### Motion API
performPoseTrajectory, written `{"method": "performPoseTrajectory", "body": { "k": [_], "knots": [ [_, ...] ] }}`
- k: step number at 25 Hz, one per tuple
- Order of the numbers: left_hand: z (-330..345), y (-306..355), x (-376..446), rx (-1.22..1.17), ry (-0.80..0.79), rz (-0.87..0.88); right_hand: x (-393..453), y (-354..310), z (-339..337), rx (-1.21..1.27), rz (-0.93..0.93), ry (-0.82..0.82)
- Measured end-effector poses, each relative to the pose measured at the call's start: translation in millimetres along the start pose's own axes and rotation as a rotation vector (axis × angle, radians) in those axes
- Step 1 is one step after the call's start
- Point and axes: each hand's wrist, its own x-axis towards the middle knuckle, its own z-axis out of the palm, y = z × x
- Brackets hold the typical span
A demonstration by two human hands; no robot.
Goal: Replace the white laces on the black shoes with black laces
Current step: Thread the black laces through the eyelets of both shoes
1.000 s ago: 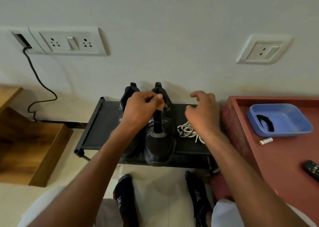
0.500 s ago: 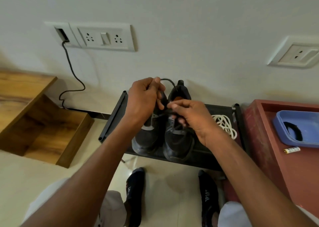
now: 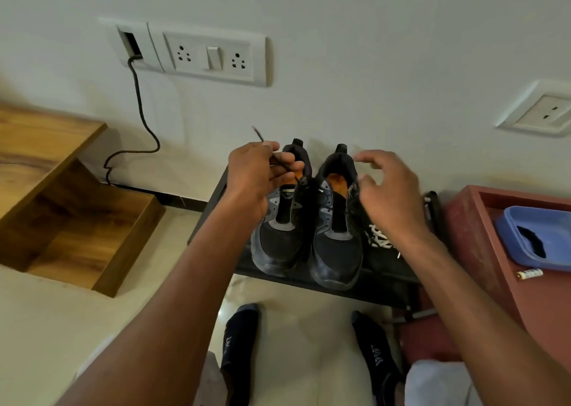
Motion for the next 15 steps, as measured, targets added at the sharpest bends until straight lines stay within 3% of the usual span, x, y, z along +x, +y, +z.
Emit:
{"method": "performPoseTrajectory", "body": {
  "k": [2,4,5,7,9,13,15],
  "knots": [
    [5,0,-1,-0.101,-0.079,-0.036,-14,-22,18,0.406,-0.004,-0.309],
    [8,-2,-2,-0.116,-0.091,-0.047,-16,-25,27,0.517,0.106,-0.404],
    [7,-3,-1,-0.086,-0.054,-0.042,-12,-21,27,0.444,0.152,-0.332],
    [-2,-5,4,0.013,0.034,-0.022,2,-6,23,0.065,0.141,-0.115],
    [-8,-9,7,0.168,0.044,-0.031,9,2,26,-0.11,0.072,-0.044],
    [-2,-33,4,0.718,-0.15,-0.006,13,-9,43,0.551,0.222,-0.255],
    [6,-39,6,0.891,-0.171,0.022,10,-16,47,0.657,0.275,-0.385]
  ]
}}
